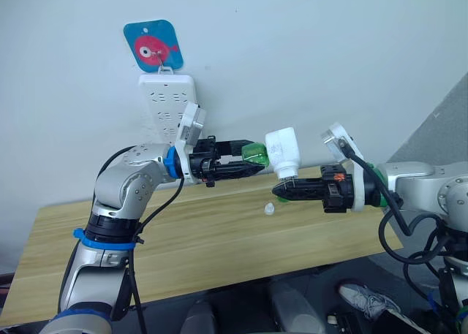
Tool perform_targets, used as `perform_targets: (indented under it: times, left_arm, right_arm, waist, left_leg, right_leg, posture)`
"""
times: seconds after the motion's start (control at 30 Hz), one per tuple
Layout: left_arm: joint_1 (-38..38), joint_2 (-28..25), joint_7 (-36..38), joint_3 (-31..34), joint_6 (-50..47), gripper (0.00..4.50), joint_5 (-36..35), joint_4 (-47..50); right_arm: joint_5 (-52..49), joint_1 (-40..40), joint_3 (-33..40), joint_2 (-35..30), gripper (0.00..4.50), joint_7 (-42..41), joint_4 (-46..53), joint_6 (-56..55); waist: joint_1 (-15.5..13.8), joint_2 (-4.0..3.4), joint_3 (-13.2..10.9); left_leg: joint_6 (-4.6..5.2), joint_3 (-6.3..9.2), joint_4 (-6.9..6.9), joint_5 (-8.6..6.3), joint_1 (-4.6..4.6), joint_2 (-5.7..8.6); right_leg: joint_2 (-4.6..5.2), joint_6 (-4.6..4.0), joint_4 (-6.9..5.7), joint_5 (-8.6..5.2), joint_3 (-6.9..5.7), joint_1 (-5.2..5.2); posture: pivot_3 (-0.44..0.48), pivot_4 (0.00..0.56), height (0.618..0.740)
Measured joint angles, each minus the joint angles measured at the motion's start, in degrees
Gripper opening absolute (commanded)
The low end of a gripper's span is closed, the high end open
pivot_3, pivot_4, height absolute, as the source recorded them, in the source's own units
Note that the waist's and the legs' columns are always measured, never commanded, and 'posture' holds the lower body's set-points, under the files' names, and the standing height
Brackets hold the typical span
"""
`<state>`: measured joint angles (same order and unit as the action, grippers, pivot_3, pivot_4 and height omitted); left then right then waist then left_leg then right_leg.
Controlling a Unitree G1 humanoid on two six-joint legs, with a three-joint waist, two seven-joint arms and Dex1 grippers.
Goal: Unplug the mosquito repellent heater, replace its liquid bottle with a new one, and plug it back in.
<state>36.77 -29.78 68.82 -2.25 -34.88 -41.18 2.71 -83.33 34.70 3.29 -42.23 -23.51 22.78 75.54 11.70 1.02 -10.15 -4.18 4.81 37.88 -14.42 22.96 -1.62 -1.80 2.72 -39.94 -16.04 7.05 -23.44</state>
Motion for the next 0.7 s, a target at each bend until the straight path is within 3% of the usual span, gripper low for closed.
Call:
perform_targets:
  times: [0.7]
  left_arm:
    - [0.02, 0.16, -0.70, 0.16, 0.26, 2.31, 0.82, 0.00]
  right_arm:
    - [-3.32, 0.74, -0.16, 0.09, 0.00, 3.39, -0.55, -0.69]
  waist:
    - [-0.07, 0.00, 0.00]
  left_leg:
    - [0.00, 0.00, 0.00, 0.00, 0.00, 0.00]
  right_leg:
    - [0.00, 0.04, 0.01, -0.02, 0.01, 0.00]
  posture:
    - [-0.225, 0.092, 0.736]
